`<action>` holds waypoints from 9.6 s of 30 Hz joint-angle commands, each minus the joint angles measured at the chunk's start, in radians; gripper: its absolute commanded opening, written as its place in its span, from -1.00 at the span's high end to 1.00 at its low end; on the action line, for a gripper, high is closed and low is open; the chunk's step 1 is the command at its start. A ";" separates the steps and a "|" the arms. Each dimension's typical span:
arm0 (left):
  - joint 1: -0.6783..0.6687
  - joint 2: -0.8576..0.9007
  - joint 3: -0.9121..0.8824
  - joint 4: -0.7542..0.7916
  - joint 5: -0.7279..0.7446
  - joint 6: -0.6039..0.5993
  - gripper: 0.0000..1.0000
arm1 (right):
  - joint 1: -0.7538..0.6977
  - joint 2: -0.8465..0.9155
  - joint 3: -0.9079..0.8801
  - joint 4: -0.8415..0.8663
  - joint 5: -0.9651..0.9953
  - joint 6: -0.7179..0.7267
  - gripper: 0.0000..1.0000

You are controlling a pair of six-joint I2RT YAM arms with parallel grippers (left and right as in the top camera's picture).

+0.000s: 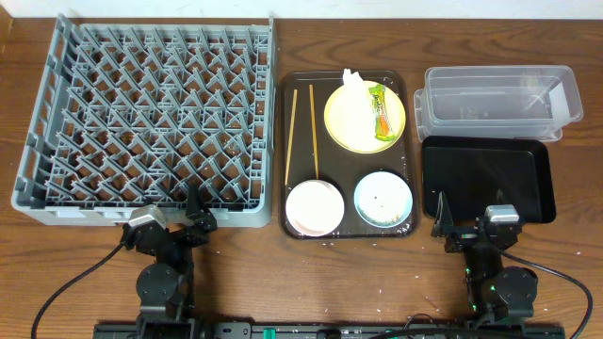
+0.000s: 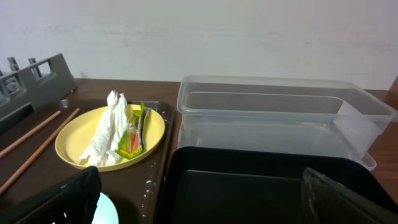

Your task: Sort waste into correct bins and load items into the dishwasher

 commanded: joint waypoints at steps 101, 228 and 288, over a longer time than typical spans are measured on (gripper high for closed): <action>0.003 0.000 -0.020 -0.036 -0.012 0.017 -0.85 | -0.010 -0.003 -0.002 -0.004 -0.008 -0.011 -0.99; 0.003 0.001 -0.020 -0.036 -0.012 0.017 -0.85 | -0.010 -0.003 -0.002 -0.005 -0.008 -0.011 -0.98; 0.003 0.864 1.070 -0.656 0.365 0.013 -0.85 | 0.056 1.112 1.147 -0.532 -0.449 0.147 -0.98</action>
